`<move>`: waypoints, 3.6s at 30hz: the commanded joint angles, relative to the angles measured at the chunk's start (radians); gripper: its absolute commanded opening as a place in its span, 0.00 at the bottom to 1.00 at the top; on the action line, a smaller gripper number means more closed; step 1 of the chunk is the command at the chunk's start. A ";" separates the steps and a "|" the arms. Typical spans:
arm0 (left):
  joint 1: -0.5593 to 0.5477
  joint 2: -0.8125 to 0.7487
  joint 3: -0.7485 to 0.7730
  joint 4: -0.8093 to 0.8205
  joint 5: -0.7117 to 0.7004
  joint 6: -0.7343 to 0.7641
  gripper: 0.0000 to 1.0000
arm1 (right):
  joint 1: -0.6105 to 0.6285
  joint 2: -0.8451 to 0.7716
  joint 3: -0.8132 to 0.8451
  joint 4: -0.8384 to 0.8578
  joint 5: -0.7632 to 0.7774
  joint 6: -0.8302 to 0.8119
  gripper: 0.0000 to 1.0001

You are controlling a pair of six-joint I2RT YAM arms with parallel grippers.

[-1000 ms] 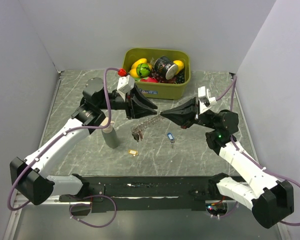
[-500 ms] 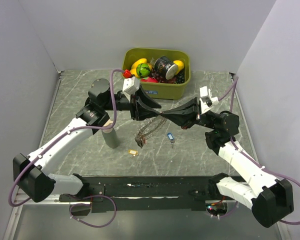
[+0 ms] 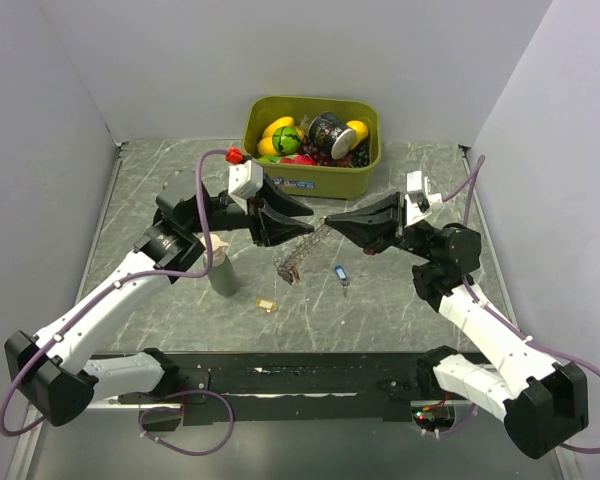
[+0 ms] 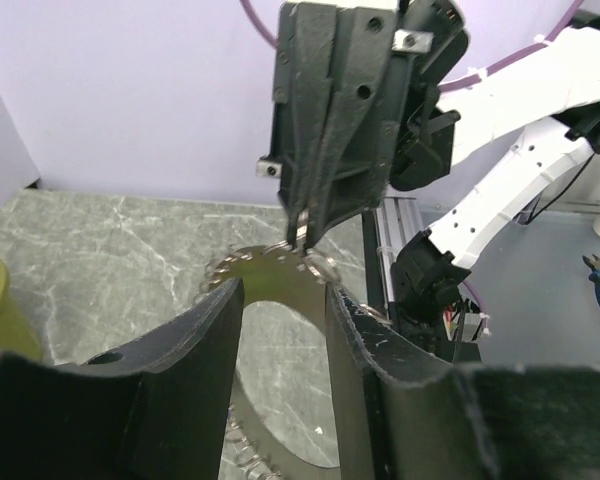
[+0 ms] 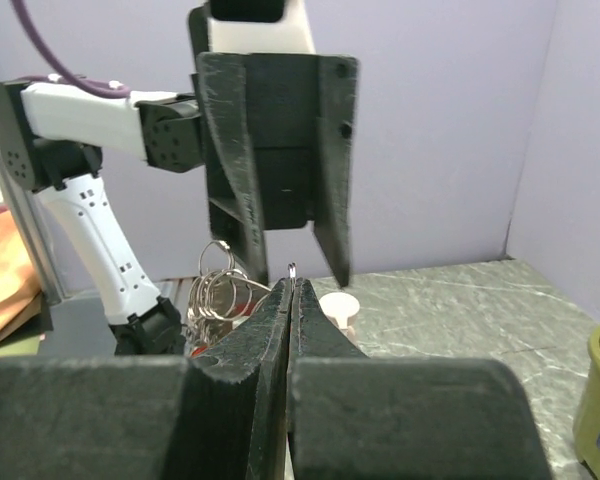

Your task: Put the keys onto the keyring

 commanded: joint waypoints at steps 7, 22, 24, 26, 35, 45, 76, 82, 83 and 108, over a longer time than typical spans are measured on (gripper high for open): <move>-0.011 0.038 0.018 0.091 0.075 -0.068 0.47 | -0.008 0.011 0.015 0.055 0.043 -0.001 0.00; -0.014 0.068 0.023 0.163 0.059 -0.117 0.35 | -0.008 0.026 0.009 0.044 0.028 -0.006 0.00; -0.014 0.076 0.027 0.157 0.052 -0.113 0.30 | -0.008 0.026 0.009 0.044 0.025 -0.007 0.00; -0.016 0.082 0.030 0.151 0.049 -0.104 0.19 | -0.008 0.024 0.009 0.044 0.022 -0.004 0.00; -0.017 0.084 0.044 0.139 0.020 -0.098 0.01 | -0.008 0.014 0.010 0.001 -0.006 -0.023 0.00; -0.022 0.108 0.213 -0.263 -0.104 0.134 0.01 | -0.010 -0.071 0.076 -0.345 0.112 -0.181 0.84; -0.157 0.240 0.550 -0.937 -0.359 0.559 0.01 | -0.018 0.135 0.466 -1.188 -0.170 -0.738 0.43; -0.160 0.230 0.538 -0.915 -0.342 0.553 0.01 | -0.016 0.158 0.455 -1.153 -0.202 -0.710 0.41; -0.160 0.230 0.537 -0.912 -0.342 0.553 0.01 | -0.016 0.158 0.455 -1.149 -0.201 -0.705 0.40; -0.133 0.098 0.379 -0.719 -0.406 0.434 0.47 | -0.018 0.121 0.346 -0.969 -0.143 -0.538 0.00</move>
